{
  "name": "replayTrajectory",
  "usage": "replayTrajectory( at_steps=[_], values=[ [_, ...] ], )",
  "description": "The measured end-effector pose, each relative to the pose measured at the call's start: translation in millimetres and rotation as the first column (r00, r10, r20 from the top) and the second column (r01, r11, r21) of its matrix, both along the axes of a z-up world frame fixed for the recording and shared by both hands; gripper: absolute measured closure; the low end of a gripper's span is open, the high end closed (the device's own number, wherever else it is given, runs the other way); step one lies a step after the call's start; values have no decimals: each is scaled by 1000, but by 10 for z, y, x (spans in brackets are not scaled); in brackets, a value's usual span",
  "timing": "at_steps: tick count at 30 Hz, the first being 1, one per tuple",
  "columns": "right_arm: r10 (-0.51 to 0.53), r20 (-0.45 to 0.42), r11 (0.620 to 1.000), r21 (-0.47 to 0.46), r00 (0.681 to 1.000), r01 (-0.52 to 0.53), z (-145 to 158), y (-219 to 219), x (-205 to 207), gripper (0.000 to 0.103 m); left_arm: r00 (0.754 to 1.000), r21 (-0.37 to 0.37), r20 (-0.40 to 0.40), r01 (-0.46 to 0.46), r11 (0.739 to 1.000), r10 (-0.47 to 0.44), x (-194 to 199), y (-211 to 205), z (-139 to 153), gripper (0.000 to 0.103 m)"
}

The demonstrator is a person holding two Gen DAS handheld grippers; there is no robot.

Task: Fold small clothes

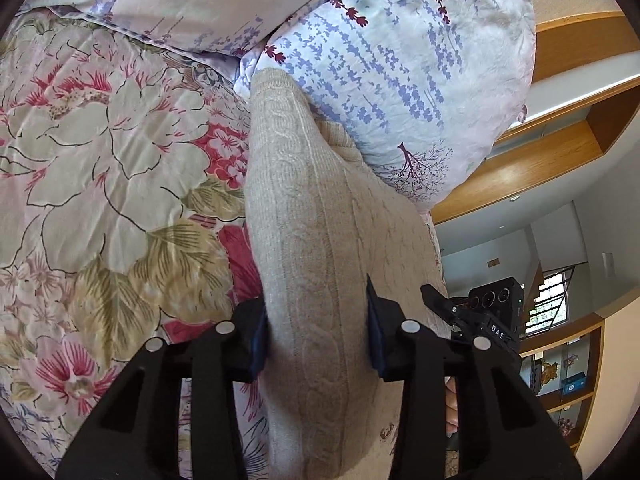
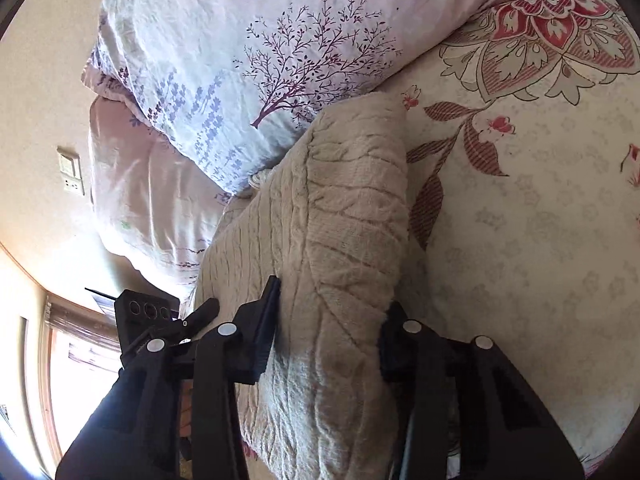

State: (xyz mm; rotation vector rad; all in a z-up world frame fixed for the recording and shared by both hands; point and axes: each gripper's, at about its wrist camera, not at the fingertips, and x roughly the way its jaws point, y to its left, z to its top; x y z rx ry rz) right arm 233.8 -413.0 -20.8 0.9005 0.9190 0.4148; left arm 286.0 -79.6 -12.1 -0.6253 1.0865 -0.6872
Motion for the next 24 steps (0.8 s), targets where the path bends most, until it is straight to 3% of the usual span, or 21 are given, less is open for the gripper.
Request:
replayTrajectory(
  at_steps=[12, 15, 17, 21, 24],
  values=[
    [182, 88, 977, -125, 979, -170, 244, 1057, 89, 74, 995, 106, 49, -89, 990, 84, -175, 1051, 309, 65],
    [193, 85, 973, -147, 977, -180, 189, 1241, 68, 74, 995, 108, 28, -96, 990, 94, -129, 1250, 179, 64],
    [189, 79, 975, -132, 979, -177, 159, 1248, 47, 73, 995, 70, 10, -101, 992, 101, -95, 1330, 44, 62],
    [161, 58, 986, -54, 985, -158, 162, 1061, 48, 61, 994, 55, 14, -108, 993, 107, -151, 1383, 65, 54],
    [84, 75, 996, -6, 994, -84, 202, 884, 55, 48, 987, 93, 88, -141, 986, 133, -265, 1438, 229, 52]
  ],
)
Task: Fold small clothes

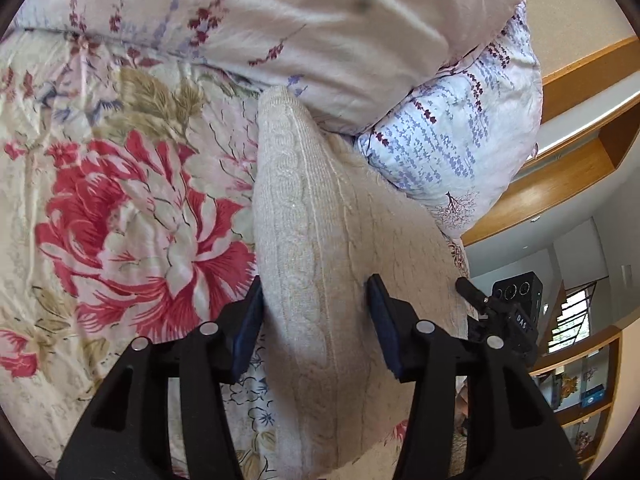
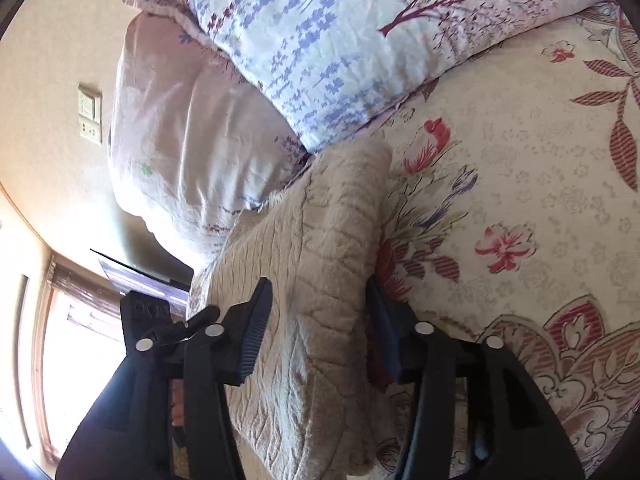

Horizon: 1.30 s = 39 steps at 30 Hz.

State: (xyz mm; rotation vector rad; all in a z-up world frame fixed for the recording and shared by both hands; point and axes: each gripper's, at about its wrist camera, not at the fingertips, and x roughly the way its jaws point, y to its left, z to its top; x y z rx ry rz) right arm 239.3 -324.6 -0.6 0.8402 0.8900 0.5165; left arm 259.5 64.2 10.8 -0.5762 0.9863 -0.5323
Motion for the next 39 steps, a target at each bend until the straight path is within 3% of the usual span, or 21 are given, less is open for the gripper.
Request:
replayTrajectory(
  at_steps=[5, 6, 7, 8, 9, 12, 15, 17, 21, 23, 26, 29, 33, 36, 38, 39],
  values=[
    [-75, 1, 997, -11, 997, 75, 41, -53, 192, 48, 976, 88, 217, -2, 996, -17, -259, -112, 379, 46],
    [-83, -3, 996, -14, 997, 82, 34, -30, 251, 53, 968, 96, 249, 10, 995, -34, -299, -176, 437, 43],
    [-84, 0, 996, -16, 996, 84, 25, 5, 302, 75, 960, 106, 275, 28, 994, -56, -329, -251, 484, 42],
    [-83, 9, 996, -30, 997, 83, 29, 40, 335, 85, 952, 122, 295, 47, 991, -82, -355, -335, 520, 41],
    [-96, 33, 993, -65, 995, 98, 67, 60, 333, 91, 946, 146, 307, 62, 987, -105, -373, -420, 539, 41],
    [-140, 90, 968, -195, 986, 156, 180, 67, 267, 93, 938, 233, 308, 90, 968, -161, -391, -635, 507, 41],
    [-153, 12, 963, -222, 988, 152, 25, 35, 329, 93, 953, 271, 258, 87, 959, -159, -315, -700, 342, 41],
    [-141, 7, 960, -243, 990, 138, 36, 59, 338, 93, 953, 292, 261, 74, 953, -154, -314, -737, 307, 41],
    [-137, 86, 932, -327, 987, 158, 339, 133, 124, 60, 952, 293, 274, 53, 955, -137, -425, -657, 397, 40],
    [-99, 180, 926, -343, 979, 157, 537, 201, -115, 57, 948, 310, 299, 10, 951, -108, -519, -544, 454, 36],
    [12, 261, 920, -381, 965, 91, 689, 371, -430, 57, 942, 426, 329, -85, 901, -67, -638, -433, 455, 35],
    [121, 254, 891, -453, 960, 8, 658, 627, -550, 57, 954, 487, 293, -91, 869, -64, -659, -379, 335, 35],
    [144, 122, 833, -551, 982, -54, 358, 829, -439, 56, 965, 531, 250, -71, 845, -76, -640, -391, 132, 26],
    [116, 129, 845, -534, 985, -29, 378, 795, -473, 55, 967, 538, 244, -69, 840, -76, -664, -402, 86, 25],
    [89, 157, 855, -518, 984, 5, 469, 750, -579, 41, 966, 514, 250, -68, 855, -73, -748, -363, 129, 26],
    [79, 181, 860, -509, 980, 24, 512, 718, -655, 24, 962, 509, 264, -75, 858, -72, -801, -352, 153, 25]
  ],
)
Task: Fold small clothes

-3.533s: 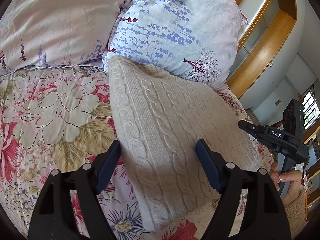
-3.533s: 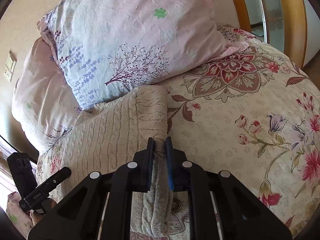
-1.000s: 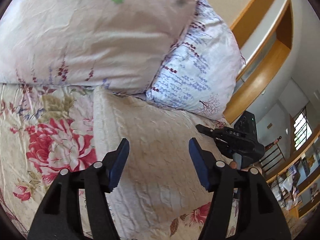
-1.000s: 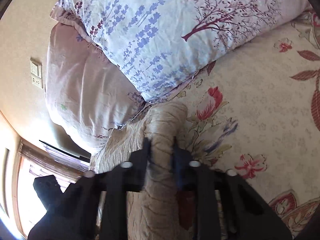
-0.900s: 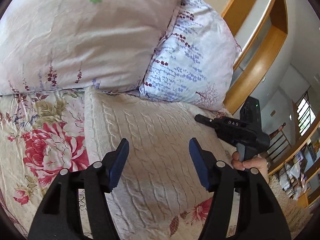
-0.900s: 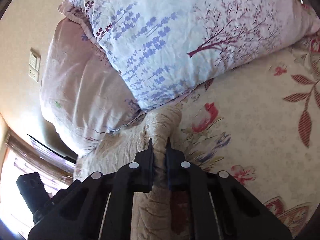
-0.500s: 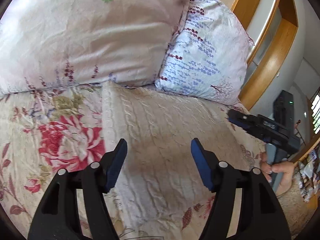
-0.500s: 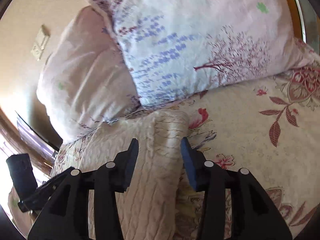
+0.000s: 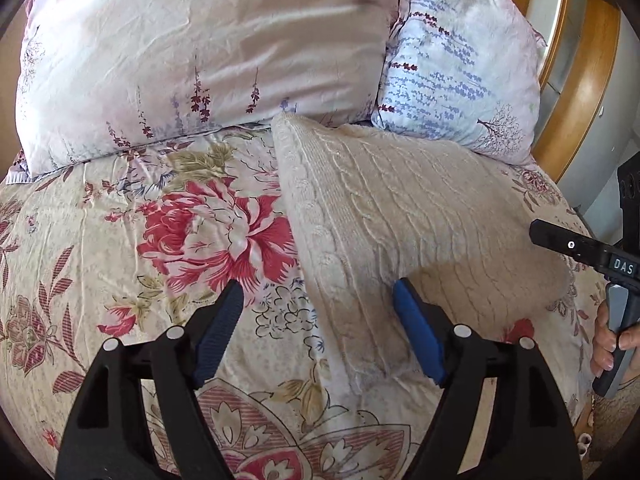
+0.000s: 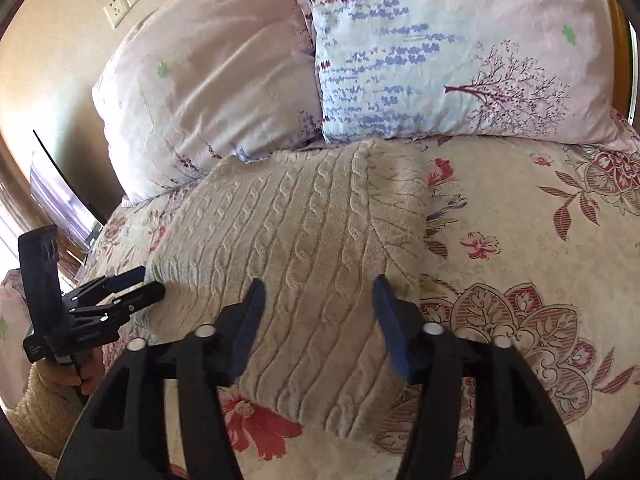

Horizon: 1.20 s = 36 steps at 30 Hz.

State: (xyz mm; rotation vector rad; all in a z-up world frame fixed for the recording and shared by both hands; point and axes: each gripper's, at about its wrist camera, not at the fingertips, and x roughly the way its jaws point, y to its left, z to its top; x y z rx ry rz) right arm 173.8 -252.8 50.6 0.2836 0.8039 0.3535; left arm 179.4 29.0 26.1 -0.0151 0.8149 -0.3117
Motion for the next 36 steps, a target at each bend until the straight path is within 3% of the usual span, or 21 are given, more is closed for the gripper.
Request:
replayTrajectory(
  at_steps=[1, 6, 8, 9, 16, 23, 36],
  values=[
    [-11, 28, 1000, 1, 1000, 11, 41, -23, -85, 11, 1000, 6, 15, -3, 1000, 3, -62, 11, 15, 25],
    [-87, 97, 989, -108, 991, 98, 97, -18, -435, 2, 999, 27, 43, -24, 999, 23, -341, -21, 1, 15],
    [-126, 72, 977, -166, 989, 136, 60, 18, -498, 1, 999, 27, 25, -26, 999, 25, -415, -55, -45, 9],
    [-125, 62, 975, -175, 990, 134, 32, 43, -512, 1, 999, 47, 16, -43, 998, 42, -435, -82, -69, 2],
    [-116, -21, 970, -217, 993, 108, -117, 230, -620, 1, 996, 153, 19, -85, 985, 83, -543, -222, -177, 2],
    [-101, -84, 974, -211, 991, 82, -243, 376, -614, 1, 994, 195, -32, -93, 976, 101, -522, -269, -317, 2],
    [-119, -81, 933, -350, 990, 84, -327, 586, -613, 1, 992, 189, -58, -102, 977, 114, -500, -271, -344, 2]
  ],
)
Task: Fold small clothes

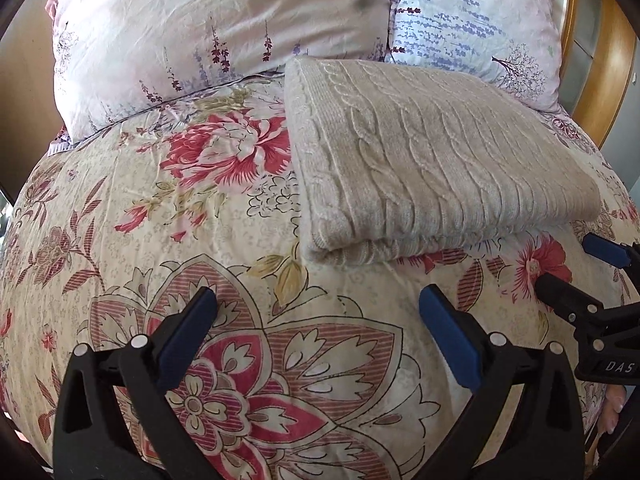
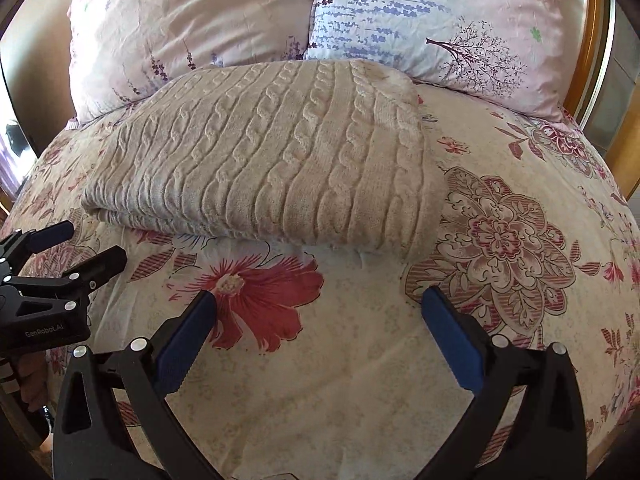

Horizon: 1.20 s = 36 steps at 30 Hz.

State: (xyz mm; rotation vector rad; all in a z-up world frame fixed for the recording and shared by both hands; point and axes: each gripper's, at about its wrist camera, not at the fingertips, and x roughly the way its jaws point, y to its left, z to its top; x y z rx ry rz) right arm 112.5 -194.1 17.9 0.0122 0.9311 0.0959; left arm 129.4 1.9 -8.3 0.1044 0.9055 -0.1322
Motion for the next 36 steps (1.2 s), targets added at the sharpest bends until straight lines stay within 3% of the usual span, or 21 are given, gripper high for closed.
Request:
replayTrajectory(
  at_steps=[36],
  values=[
    [-35, 10, 999, -14, 999, 35, -3, 4, -7, 1, 1000, -8, 3, 13, 1000, -13, -2, 5, -8, 2]
  ],
)
